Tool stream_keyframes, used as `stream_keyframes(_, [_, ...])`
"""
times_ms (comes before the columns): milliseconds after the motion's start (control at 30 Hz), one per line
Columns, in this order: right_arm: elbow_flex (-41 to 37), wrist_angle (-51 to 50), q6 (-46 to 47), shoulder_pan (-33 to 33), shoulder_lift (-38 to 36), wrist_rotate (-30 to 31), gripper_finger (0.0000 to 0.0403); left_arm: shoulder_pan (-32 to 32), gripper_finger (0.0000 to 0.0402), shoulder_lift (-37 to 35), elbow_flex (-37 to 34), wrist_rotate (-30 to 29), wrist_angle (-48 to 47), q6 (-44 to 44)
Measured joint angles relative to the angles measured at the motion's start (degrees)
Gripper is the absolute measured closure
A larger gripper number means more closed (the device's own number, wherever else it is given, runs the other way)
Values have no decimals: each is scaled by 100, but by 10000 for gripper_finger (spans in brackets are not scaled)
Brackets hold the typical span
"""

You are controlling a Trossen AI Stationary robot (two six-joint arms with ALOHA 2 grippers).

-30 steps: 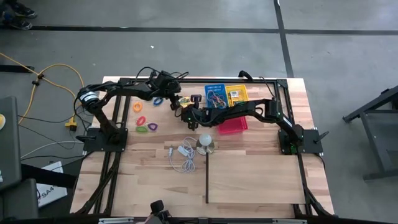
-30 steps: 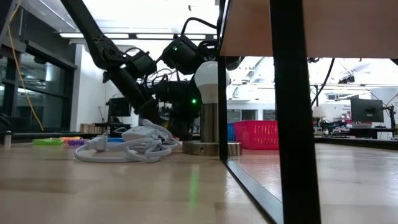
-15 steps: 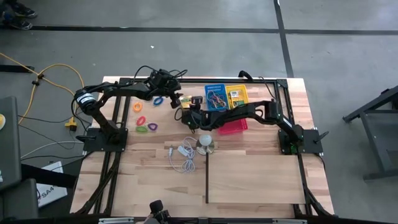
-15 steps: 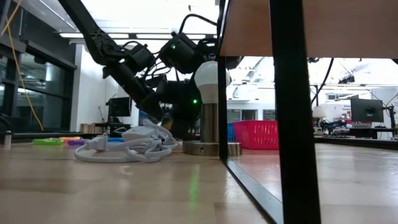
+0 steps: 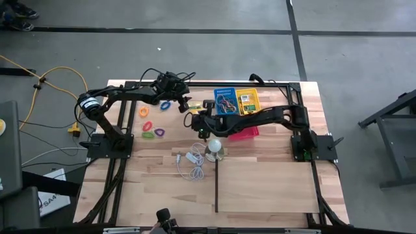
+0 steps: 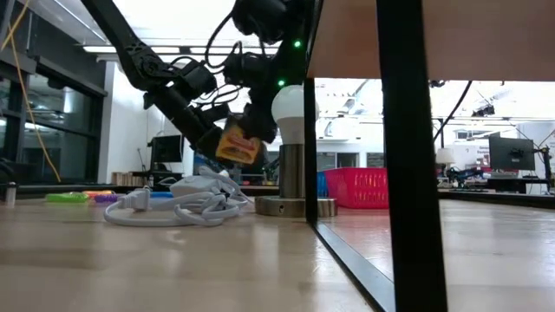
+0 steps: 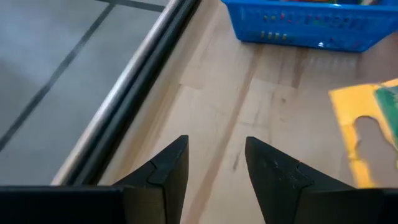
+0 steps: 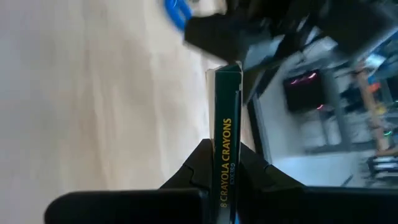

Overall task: Pick & Place Office Desk Supplies
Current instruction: Stack the yellow crayon box on top of the yellow crayon box

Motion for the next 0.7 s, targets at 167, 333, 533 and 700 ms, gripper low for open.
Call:
stream_keyframes(167, [-3, -470, 365, -62, -123, -155, 386, 0, 250, 0, 2, -104, 213, -1])
stream_keyframes(333, [-7, -770, 561, -94, -166, -43, 386, 0, 250, 0, 7, -133, 412, 1])
stream_keyframes(533, [-5, -916, 452, -74, -216, 759, 386, 0, 250, 0, 7, -273, 470, 1])
stream_keyframes(700, [2, -1192, 458, -93, -436, 1025, 386, 0, 250, 0, 7, -274, 464, -25])
